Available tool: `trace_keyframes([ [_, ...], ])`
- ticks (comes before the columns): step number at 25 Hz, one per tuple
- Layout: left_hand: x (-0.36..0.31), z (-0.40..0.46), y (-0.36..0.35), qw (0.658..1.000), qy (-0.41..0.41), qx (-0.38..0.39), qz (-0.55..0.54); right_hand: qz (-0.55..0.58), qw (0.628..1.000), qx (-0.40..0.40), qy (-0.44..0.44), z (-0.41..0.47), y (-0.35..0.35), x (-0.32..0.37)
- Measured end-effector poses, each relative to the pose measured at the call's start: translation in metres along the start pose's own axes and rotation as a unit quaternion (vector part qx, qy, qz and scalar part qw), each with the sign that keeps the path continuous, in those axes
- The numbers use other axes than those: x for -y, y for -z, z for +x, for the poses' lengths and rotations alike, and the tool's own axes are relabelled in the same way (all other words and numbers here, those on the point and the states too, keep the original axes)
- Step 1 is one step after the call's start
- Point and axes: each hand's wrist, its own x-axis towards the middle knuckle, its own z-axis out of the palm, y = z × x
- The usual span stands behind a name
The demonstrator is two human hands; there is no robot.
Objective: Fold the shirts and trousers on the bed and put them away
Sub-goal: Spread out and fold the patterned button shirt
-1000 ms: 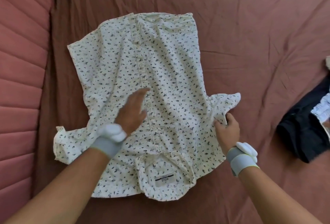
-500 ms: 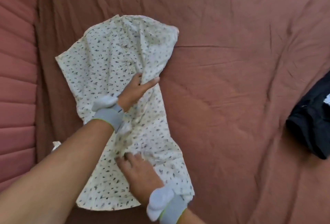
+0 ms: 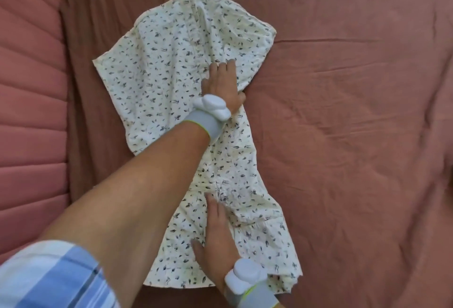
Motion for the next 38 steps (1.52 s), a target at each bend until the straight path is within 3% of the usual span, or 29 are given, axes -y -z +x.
trace_keyframes([
  [3,0.015,0.01,0.008,0.993,0.064,-0.039,-0.095,0.075,0.996,-0.043,-0.003,-0.003,-0.002,0.0],
  [5,0.028,0.02,0.022,0.953,0.132,-0.082,-0.26,0.123,0.984,-0.115,0.059,-0.011,0.008,0.002],
  [7,0.02,0.033,0.044,0.866,0.091,-0.094,-0.483,0.194,0.948,-0.243,0.067,-0.009,0.046,-0.002],
  [9,-0.015,0.038,0.067,0.755,-0.003,0.015,-0.655,0.17,0.897,-0.401,0.075,0.003,0.112,-0.021],
  [10,-0.033,0.038,0.078,0.727,-0.046,0.085,-0.679,0.122,0.869,-0.474,0.067,0.008,0.151,-0.043],
  [12,-0.055,0.027,0.09,0.76,-0.088,0.136,-0.63,0.089,0.813,-0.576,-0.014,0.01,0.222,-0.084],
  [14,-0.041,0.012,0.082,0.849,-0.11,0.123,-0.502,0.024,0.783,-0.611,-0.111,-0.001,0.246,-0.108],
  [15,-0.026,-0.001,0.071,0.896,-0.126,0.124,-0.407,-0.023,0.788,-0.603,-0.121,-0.008,0.235,-0.108],
  [17,0.02,-0.031,0.043,0.951,-0.121,0.153,-0.239,-0.071,0.855,-0.513,-0.013,-0.014,0.18,-0.093],
  [19,0.078,-0.068,0.018,0.978,-0.056,0.11,-0.169,-0.057,0.945,-0.311,0.085,-0.023,0.104,-0.059],
  [21,0.137,-0.106,0.006,0.986,0.077,0.004,-0.15,-0.125,0.984,-0.065,0.112,-0.031,0.035,-0.025],
  [23,0.188,-0.14,-0.001,0.956,0.239,-0.051,-0.16,-0.211,0.965,0.08,0.13,-0.037,-0.025,-0.007],
  [25,0.215,-0.165,-0.006,0.918,0.341,-0.028,-0.202,-0.311,0.925,0.106,0.191,-0.038,-0.067,-0.005],
  [26,0.222,-0.174,-0.007,0.908,0.348,0.006,-0.235,-0.355,0.908,0.117,0.189,-0.038,-0.083,-0.008],
  [30,0.224,-0.186,-0.017,0.913,0.23,0.147,-0.303,-0.416,0.892,0.051,0.168,-0.031,-0.093,-0.03],
  [35,0.192,-0.191,-0.011,0.908,0.193,0.14,-0.345,-0.357,0.915,0.088,0.167,-0.017,-0.073,-0.017],
  [38,0.187,-0.197,0.012,0.873,0.216,0.158,-0.408,-0.111,0.958,0.165,0.209,-0.031,-0.048,0.016],
])
